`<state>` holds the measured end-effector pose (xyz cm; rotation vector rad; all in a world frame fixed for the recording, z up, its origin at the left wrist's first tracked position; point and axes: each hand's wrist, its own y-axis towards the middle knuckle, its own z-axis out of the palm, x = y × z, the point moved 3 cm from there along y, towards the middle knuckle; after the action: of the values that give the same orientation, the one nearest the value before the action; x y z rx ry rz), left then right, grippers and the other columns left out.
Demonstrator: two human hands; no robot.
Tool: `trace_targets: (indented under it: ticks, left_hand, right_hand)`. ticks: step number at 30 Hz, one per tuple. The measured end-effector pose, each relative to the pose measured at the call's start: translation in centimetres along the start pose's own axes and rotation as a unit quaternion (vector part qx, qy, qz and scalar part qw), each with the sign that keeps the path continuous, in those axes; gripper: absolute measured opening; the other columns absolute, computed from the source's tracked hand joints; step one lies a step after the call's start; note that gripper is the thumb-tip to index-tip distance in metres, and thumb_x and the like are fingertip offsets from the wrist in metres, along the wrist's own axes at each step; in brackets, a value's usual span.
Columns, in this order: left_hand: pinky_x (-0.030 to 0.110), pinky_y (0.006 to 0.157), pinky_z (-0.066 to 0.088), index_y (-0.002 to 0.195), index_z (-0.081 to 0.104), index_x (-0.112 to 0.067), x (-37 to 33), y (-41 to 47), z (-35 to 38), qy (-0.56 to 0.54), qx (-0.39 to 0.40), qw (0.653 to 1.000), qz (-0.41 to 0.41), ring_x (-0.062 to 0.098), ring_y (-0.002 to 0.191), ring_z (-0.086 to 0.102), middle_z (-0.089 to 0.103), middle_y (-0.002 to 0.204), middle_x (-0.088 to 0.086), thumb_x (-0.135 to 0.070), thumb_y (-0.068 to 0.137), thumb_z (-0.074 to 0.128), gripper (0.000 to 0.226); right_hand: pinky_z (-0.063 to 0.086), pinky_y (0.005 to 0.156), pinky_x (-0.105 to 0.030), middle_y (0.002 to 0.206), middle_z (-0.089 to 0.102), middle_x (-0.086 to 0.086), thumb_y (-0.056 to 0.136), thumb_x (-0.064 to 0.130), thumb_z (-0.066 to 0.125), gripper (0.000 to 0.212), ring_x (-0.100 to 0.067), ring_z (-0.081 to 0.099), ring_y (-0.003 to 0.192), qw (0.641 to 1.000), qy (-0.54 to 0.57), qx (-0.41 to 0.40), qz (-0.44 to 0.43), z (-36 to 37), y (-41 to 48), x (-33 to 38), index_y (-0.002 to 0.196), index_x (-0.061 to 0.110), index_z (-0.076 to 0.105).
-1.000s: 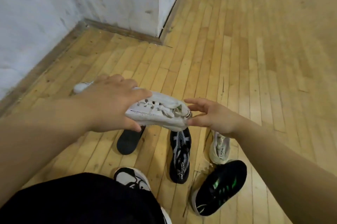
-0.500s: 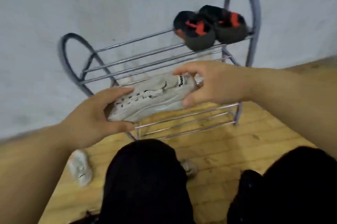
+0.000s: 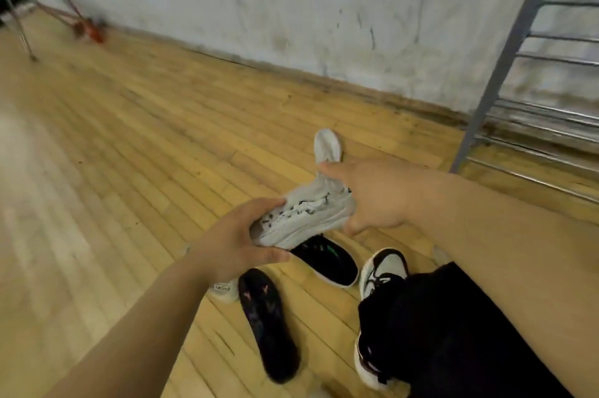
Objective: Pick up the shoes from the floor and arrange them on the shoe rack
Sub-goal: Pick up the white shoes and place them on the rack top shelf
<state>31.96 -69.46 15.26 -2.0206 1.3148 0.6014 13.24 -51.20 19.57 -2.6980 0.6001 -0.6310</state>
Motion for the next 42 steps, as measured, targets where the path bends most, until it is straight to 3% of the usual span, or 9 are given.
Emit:
trace_targets:
  ticks: [8, 12, 16, 21, 25, 29, 33, 37, 42]
  left_hand:
    - [0.028, 0.107, 0.041, 0.149, 0.042, -0.047, 1.6, 6.9, 6.7, 0.001, 0.014, 1.0, -0.015, 0.008, 0.13, 0.048, 0.048, 0.144, -0.017, -0.042, 0.078, 0.089, 0.086]
    - [0.026, 0.101, 0.038, 0.152, 0.04, -0.044, 3.6, 8.9, 7.7, -0.016, -0.04, 0.995, -0.091, 0.006, 0.128, 0.047, 0.047, 0.151, -0.014, -0.052, 0.086, 0.078, 0.077]
    - [0.027, 0.092, 0.042, 0.157, 0.034, -0.043, 6.0, 10.5, 8.6, -0.04, -0.029, 0.989, -0.14, 0.0, 0.102, 0.055, 0.042, 0.157, -0.005, -0.053, 0.089, 0.075, 0.079]
    - [0.036, 0.102, 0.044, 0.161, 0.025, -0.038, 8.1, 17.2, 9.7, -0.034, -0.006, 0.984, -0.175, 0.028, 0.142, 0.044, 0.034, 0.161, 0.006, -0.058, 0.087, 0.075, 0.092]
    - [0.032, 0.089, 0.039, 0.163, 0.021, -0.032, 7.6, 24.7, 10.6, 0.008, -0.002, 0.989, -0.151, 0.031, 0.135, 0.047, 0.03, 0.159, 0.01, -0.05, 0.094, 0.07, 0.087]
    - [0.039, 0.108, 0.042, 0.164, 0.02, -0.022, 8.0, 31.1, 12.1, 0.041, 0.024, 0.992, -0.117, 0.032, 0.147, 0.038, 0.017, 0.167, 0.007, -0.034, 0.1, 0.064, 0.079]
    - [0.039, 0.12, 0.03, 0.166, 0.018, -0.022, 9.6, 35.3, 13.9, 0.073, 0.076, 0.984, -0.142, 0.03, 0.155, 0.026, 0.013, 0.173, 0.005, -0.029, 0.104, 0.058, 0.074]
    - [0.036, 0.105, 0.046, 0.153, 0.044, -0.019, 10.5, 36.1, 15.1, 0.137, 0.062, 0.976, -0.16, 0.031, 0.131, 0.056, 0.054, 0.149, 0.011, -0.016, 0.101, 0.057, 0.054]
    - [0.03, 0.093, 0.047, 0.154, 0.046, -0.018, 8.2, 32.5, 16.4, 0.002, 0.017, 0.984, -0.177, 0.032, 0.123, 0.059, 0.062, 0.137, 0.014, -0.016, 0.106, 0.047, 0.048]
  right_hand:
    - [0.052, 0.097, -0.038, 0.154, 0.042, -0.009, 0.067, 0.029, 0.096, 0.123, -0.031, 0.053, 0.13, 0.991, -0.038, 0.054, 0.113, 0.7, 3.8, -3.1, 0.163, 0.027, 0.019]
    - [0.055, 0.092, -0.04, 0.146, 0.047, -0.01, 0.075, 0.044, 0.087, 0.098, -0.031, 0.057, 0.121, 0.98, -0.021, 0.035, 0.196, 1.5, 5.6, -4.0, 0.155, 0.024, 0.033]
    - [0.047, 0.072, -0.037, 0.136, 0.041, -0.017, 0.085, 0.026, 0.078, 0.074, -0.036, 0.058, 0.112, 0.949, 0.024, -0.026, 0.313, 1.3, 6.7, -6.5, 0.146, 0.018, 0.036]
    - [0.042, 0.076, -0.036, 0.149, 0.039, -0.015, 0.087, 0.034, 0.079, 0.082, -0.037, 0.054, 0.125, 0.86, 0.226, -0.189, 0.417, 1.8, 6.4, -11.8, 0.153, 0.024, 0.032]
    - [0.048, 0.095, -0.036, 0.152, 0.046, -0.009, 0.084, 0.042, 0.082, 0.083, -0.032, 0.054, 0.128, 0.816, 0.32, -0.266, 0.402, 2.3, 6.1, -14.6, 0.154, 0.029, 0.04]
    - [0.047, 0.102, -0.038, 0.156, 0.038, -0.008, 0.085, 0.036, 0.083, 0.083, -0.031, 0.051, 0.132, 0.815, 0.32, -0.3, 0.38, 2.1, 6.0, -16.3, 0.156, 0.033, 0.04]
    - [0.053, 0.095, -0.036, 0.154, 0.04, -0.003, 0.085, 0.037, 0.083, 0.079, -0.028, 0.056, 0.122, 0.818, 0.313, -0.317, 0.365, 2.0, 6.1, -18.2, 0.152, 0.04, 0.042]
    - [0.046, 0.094, -0.032, 0.157, 0.039, -0.002, 0.086, 0.035, 0.082, 0.081, -0.025, 0.051, 0.13, 0.824, 0.304, -0.302, 0.371, 2.3, 6.1, -19.6, 0.154, 0.038, 0.039]
    - [0.048, 0.098, -0.034, 0.154, 0.04, -0.004, 0.085, 0.037, 0.083, 0.083, -0.026, 0.052, 0.128, 0.823, 0.312, -0.292, 0.373, 2.2, 6.9, -19.8, 0.155, 0.034, 0.039]
